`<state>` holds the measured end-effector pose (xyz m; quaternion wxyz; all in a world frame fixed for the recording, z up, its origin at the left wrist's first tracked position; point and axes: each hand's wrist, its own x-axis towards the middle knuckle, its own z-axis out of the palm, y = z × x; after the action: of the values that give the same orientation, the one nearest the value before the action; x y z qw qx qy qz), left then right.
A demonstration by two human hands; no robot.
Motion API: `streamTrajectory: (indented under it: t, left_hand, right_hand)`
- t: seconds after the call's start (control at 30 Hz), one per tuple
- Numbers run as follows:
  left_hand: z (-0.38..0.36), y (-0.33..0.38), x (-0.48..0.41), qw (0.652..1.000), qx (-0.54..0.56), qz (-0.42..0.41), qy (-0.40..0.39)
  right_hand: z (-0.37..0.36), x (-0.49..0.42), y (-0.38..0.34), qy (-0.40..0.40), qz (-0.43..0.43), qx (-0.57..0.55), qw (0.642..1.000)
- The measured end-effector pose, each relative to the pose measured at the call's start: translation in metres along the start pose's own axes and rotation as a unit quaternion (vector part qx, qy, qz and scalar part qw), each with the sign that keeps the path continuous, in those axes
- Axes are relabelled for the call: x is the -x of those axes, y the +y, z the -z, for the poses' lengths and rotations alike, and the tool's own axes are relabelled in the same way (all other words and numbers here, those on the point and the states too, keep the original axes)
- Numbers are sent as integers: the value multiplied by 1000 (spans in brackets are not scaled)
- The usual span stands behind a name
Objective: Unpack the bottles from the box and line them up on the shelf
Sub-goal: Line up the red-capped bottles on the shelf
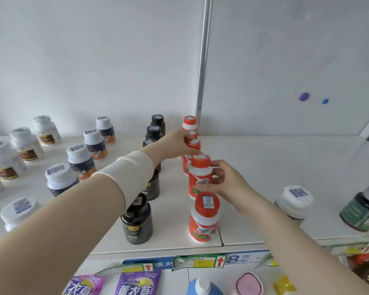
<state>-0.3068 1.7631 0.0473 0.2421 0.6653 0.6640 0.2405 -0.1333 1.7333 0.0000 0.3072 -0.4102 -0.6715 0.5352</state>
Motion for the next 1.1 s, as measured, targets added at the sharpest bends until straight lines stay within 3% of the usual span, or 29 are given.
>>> streamTrajectory:
  t: [0.2,0.4,0.93,1.1]
  left_hand:
    - [0,0,-6,998,-49,10,-25]
    - [-1,3,-9,996,-84,6,-27]
    - [12,9,-6,995,-78,2,-61]
    - [52,34,42,995,-103,-1,2]
  right_hand:
    - [-6,-8,13,-20,13,-5,1000]
    - [-8,-11,17,11,10,10,1000]
    - [0,-4,-1,-3,-40,68,997]
    - [14,27,-53,35,-23,106,994]
